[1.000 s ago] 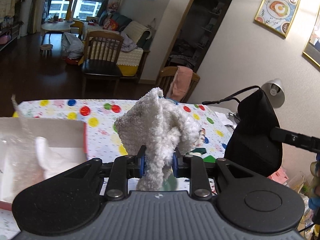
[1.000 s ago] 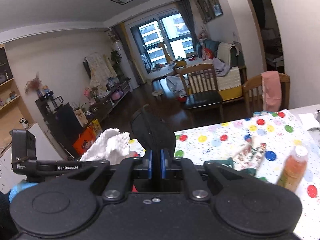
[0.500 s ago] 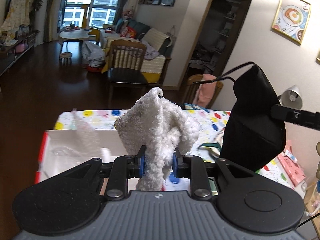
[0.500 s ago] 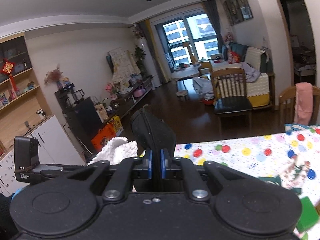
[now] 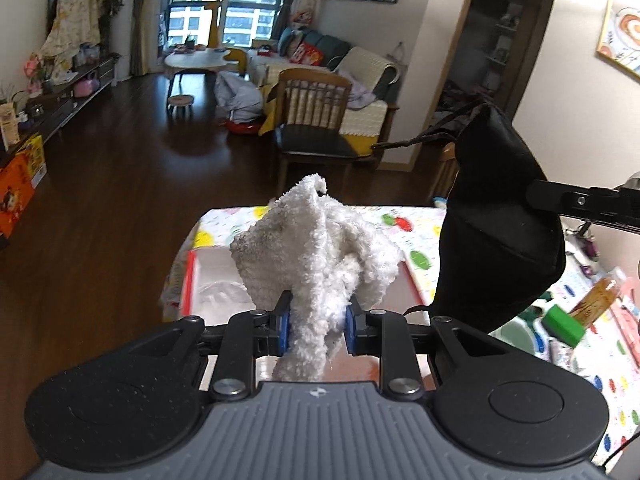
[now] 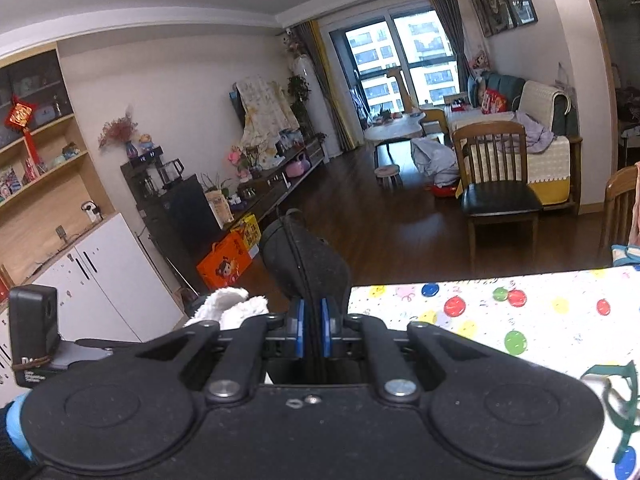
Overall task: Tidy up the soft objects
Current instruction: 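Lift the towel and black mask and carry them over the box, then lower the towel and mask into the box and open both grippers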
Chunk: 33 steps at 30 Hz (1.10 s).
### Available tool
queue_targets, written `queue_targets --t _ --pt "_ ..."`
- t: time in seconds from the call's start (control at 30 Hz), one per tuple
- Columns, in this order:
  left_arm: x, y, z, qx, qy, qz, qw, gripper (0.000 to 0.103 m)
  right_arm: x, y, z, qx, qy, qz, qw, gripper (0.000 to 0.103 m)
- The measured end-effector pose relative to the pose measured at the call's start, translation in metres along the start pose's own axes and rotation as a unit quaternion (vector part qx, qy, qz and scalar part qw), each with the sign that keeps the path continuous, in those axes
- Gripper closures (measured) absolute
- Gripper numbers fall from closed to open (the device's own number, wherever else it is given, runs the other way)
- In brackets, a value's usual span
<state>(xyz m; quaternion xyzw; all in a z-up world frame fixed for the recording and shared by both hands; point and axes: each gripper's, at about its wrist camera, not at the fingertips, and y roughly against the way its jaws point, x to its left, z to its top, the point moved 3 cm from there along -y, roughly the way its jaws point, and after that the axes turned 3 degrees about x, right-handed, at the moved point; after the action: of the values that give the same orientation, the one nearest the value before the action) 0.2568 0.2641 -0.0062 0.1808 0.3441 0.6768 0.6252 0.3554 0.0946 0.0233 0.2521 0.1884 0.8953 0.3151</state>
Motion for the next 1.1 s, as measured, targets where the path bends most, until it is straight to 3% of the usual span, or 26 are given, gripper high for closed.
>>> queue_targets --t 0.23,0.57,1.1 --pt "0.022 -0.027 -0.013 0.032 -0.009 0.019 0.9993 0.079 0.012 -0.055 -0.024 0.049 -0.012 0.002 0.999 0.095" --pt "0.030 -0.070 -0.037 0.079 -0.025 0.034 0.9959 0.079 0.019 -0.104 -0.062 0.117 -0.013 -0.032 0.993 0.095" --pt "0.029 -0.128 -0.048 0.151 -0.028 0.027 0.9878 0.079 0.016 -0.134 -0.104 0.177 0.003 -0.096 0.979 0.095"
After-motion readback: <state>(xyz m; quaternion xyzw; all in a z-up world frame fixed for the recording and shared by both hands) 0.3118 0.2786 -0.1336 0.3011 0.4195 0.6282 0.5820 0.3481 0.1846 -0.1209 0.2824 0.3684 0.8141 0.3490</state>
